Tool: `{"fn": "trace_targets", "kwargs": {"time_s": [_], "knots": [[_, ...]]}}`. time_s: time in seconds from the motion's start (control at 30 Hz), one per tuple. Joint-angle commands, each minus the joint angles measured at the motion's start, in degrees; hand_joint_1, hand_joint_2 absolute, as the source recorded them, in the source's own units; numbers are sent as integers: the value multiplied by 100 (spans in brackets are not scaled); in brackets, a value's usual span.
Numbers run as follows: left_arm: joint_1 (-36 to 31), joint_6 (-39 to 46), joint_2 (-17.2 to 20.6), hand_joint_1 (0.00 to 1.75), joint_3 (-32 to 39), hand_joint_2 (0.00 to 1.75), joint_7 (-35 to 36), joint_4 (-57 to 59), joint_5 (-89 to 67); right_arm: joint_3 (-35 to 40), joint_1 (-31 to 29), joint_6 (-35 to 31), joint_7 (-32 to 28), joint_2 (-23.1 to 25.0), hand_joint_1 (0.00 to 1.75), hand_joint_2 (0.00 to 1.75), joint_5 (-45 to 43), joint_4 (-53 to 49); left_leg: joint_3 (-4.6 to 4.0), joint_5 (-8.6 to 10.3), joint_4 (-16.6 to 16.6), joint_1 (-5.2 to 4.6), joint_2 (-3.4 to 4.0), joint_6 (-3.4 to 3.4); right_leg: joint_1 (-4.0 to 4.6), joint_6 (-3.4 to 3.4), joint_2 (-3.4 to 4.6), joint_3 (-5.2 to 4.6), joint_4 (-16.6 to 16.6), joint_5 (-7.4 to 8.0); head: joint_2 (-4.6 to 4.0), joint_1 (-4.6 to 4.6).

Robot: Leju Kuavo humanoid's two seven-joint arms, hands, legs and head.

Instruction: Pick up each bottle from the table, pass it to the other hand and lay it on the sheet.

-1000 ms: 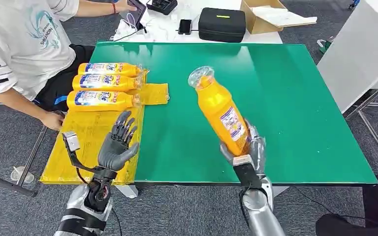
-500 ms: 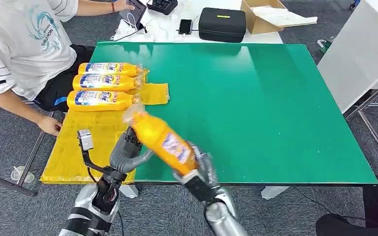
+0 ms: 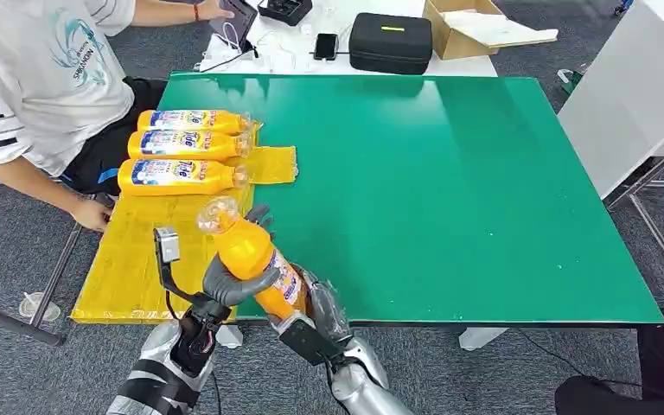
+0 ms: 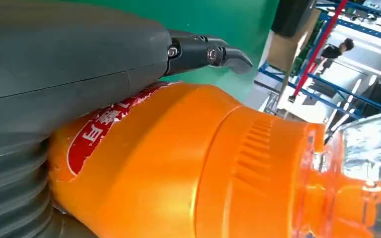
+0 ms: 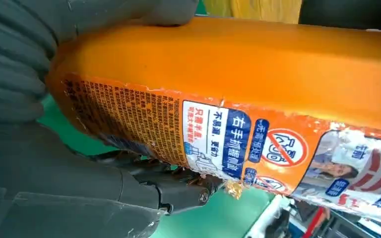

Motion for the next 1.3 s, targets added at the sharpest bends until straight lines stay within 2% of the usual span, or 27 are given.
{"fn": "trace_targets", "kwargs": {"time_s": [0.03, 0.07, 0.23, 0.27, 0.33, 0.63, 0.67, 0.7, 0.73, 0.77, 0.8, 0.87, 0.93, 1.1, 1.23, 1.27, 1.3], "knots": [[-288, -260, 77, 150, -175, 175, 79, 359, 318, 498, -353, -40, 104, 116, 175, 175, 26, 871, 12, -4, -1, 0, 5, 3, 2, -5, 0, 10, -1, -3, 0, 0], [-268, -358, 69, 175, -155, 175, 145, 341, 453, 483, -362, -43, 109, 113, 175, 175, 33, 884, 27, -11, 1, 1, 10, 4, 4, -8, 3, 24, 0, -9, 0, 0], [-221, -372, 73, 175, -163, 175, 163, 255, 518, 436, -364, -28, 99, 92, 175, 175, 25, 878, 11, -4, -1, 0, 6, 4, 2, -4, -5, 10, -1, -5, 2, 0], [-221, -372, 73, 175, -163, 175, 163, 255, 518, 436, -364, -28, 99, 92, 175, 175, 25, 878, 45, -20, 2, 3, 10, 9, 7, -11, -7, 46, -2, -19, 0, 0], [-221, -372, 73, 175, -163, 175, 163, 255, 518, 436, -364, -28, 99, 92, 175, 175, 25, 878, 13, -6, 0, 1, 9, 4, 3, -5, -2, 12, -1, -5, 0, -2], [-103, -586, 104, 175, -195, 175, 293, 78, 844, 221, -354, -93, 13, 73, 175, 175, -42, 711, 21, -9, 0, -1, 12, 5, 2, -7, -4, 18, 0, -9, 0, -2], [-83, -595, 104, 175, -189, 175, 303, 32, 894, 165, -352, -101, -3, 75, 164, 175, -72, 669, 14, -6, 0, -1, 12, 4, 2, -5, -4, 11, 0, -6, 0, -2], [-61, -595, 97, 175, -175, 175, 330, -17, 955, 102, -352, -140, -7, 73, 134, 175, -101, 617, 24, -11, 2, 1, 14, 6, 4, -7, -4, 21, 0, -10, 0, -2], [-39, -604, 84, 175, -149, 175, 392, -50, 1052, 41, -350, -146, -5, 76, 16, 175, -143, 576, 18, -8, 1, -2, 12, 5, 1, -6, -4, 15, 1, -9, 0, -2], [-10, -604, 86, 175, -145, 175, 441, -109, 1122, -48, -345, -146, -21, 84, 0, 0, -214, 518, 32, -15, 4, 1, 15, 8, 5, -9, -4, 29, 1, -14, 0, -2], [28, -575, 97, 175, -137, 175, 447, -193, 1153, -143, -336, 34, -73, 84, 0, 0, -358, 416, 6, -3, 0, -2, 12, 4, 0, -3, -2, 2, 0, -3, 0, -2], [53, -551, 114, 175, -122, 175, 453, -262, 1179, -247, -286, 171, -230, 71, 0, 0, -526, 201, 16, -10, 3, 0, 16, 6, 3, -6, -1, 13, 1, -8, 0, -2], [78, -465, 144, 175, -80, 175, 455, -328, 1237, -395, -74, 1039, -230, -12, 0, 0, -1203, -537, 19, -11, 4, -2, 10, 6, 1, -6, -5, 18, 3, -11, 0, -2], [70, -211, 174, 175, 148, 175, 363, -360, 1211, -727, 242, 2631, -213, -196, 0, 0, -2403, -1607, 12, -5, -1, -2, 8, 4, 0, -6, -6, 10, 0, -7, 0, -2], [-96, 245, 107, 175, 461, 175, 185, -326, 957, -754, 386, 2706, -199, -236, 0, 0, -2449, -1969, 7, -4, 0, -2, 7, 5, 1, -4, -6, 7, 0, -5, 0, -2], [-108, 248, 110, 175, 469, 175, 184, -329, 958, -753, 392, 2706, -199, -237, 0, 0, -2449, -1970, 29, -15, 4, 2, 12, 8, 6, -8, -6, 31, -1, -13, 0, -2], [-108, 248, 110, 175, 469, 175, 184, -329, 958, -753, 392, 2706, -199, -237, 0, 0, -2449, -1970, 9, -4, 0, 0, 11, 5, 2, -5, -7, 6, -1, -4, 0, -2]]}}
